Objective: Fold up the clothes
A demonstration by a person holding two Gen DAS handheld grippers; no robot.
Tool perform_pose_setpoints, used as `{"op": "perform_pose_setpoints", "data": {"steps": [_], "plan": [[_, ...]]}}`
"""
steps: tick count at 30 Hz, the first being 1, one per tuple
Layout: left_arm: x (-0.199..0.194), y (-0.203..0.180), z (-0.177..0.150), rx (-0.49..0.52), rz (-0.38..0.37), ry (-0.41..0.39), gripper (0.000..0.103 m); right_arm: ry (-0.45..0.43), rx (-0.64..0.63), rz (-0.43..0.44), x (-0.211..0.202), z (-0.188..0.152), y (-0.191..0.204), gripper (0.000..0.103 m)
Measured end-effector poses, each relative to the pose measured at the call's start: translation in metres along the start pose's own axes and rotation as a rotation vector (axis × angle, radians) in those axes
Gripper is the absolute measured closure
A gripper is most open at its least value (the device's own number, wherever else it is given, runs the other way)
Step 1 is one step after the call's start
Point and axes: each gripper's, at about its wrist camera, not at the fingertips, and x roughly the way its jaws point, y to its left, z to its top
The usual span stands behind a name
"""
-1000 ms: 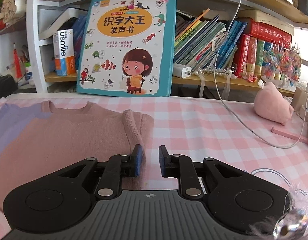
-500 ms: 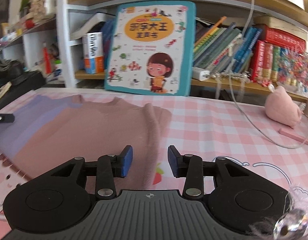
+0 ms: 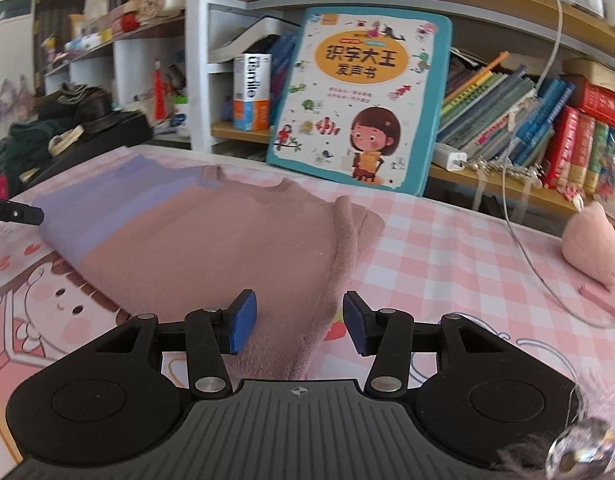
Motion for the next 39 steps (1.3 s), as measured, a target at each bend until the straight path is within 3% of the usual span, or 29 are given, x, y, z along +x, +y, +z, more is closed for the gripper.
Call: {"op": "perform_pose_setpoints", "data": {"steps": [6, 8, 10, 15, 16, 19, 20, 23, 28, 30, 31, 33, 37, 39], "plan": [[-0.003, 0.002, -0.009, -0.098, 0.003, 0.063, 0.041, 0.003, -0.067, 0.049, 0.000, 0.003, -0.002, 0.058], [-0.001, 0.002, -0.009, -0.143, 0.002, 0.080, 0.027, -0.003, -0.081, 0.067, 0.001, 0.005, -0.003, 0.056], [0.001, 0.002, -0.008, -0.186, -0.001, 0.094, 0.021, -0.014, -0.087, 0.078, 0.003, 0.007, -0.005, 0.055], [0.009, 0.012, -0.004, -0.349, -0.036, 0.089, 0.023, -0.034, -0.027, 0.107, 0.012, 0.012, -0.017, 0.055], [0.010, 0.017, -0.004, -0.392, -0.040, 0.082, 0.027, -0.033, -0.001, 0.112, 0.014, 0.013, -0.021, 0.055], [0.014, 0.029, -0.007, -0.497, -0.053, 0.058, 0.055, -0.022, 0.074, 0.135, 0.015, 0.012, -0.033, 0.057], [0.015, 0.034, -0.007, -0.531, -0.058, 0.051, 0.059, -0.015, 0.088, 0.133, 0.015, 0.011, -0.036, 0.062], [0.019, 0.044, -0.009, -0.635, -0.070, 0.033, 0.063, 0.029, 0.106, 0.116, 0.022, 0.008, -0.041, 0.082], [0.029, 0.056, -0.011, -0.807, -0.082, 0.004, 0.065, 0.066, 0.130, 0.135, 0.031, 0.003, -0.042, 0.085], [0.034, 0.058, -0.012, -0.867, -0.077, -0.008, 0.074, 0.065, 0.129, 0.131, 0.031, 0.001, -0.041, 0.085], [0.036, 0.058, -0.013, -0.897, -0.074, -0.014, 0.084, 0.061, 0.122, 0.125, 0.030, -0.001, -0.039, 0.085], [0.034, 0.051, -0.010, -0.884, -0.070, -0.061, 0.091, 0.055, 0.113, 0.115, 0.029, -0.003, -0.036, 0.085], [0.017, 0.014, 0.016, -0.573, -0.060, -0.161, 0.090, 0.051, 0.118, 0.114, 0.029, -0.004, -0.036, 0.085], [0.021, 0.018, 0.016, -0.591, -0.059, -0.139, 0.090, 0.052, 0.128, 0.121, 0.030, -0.004, -0.038, 0.085]]}}
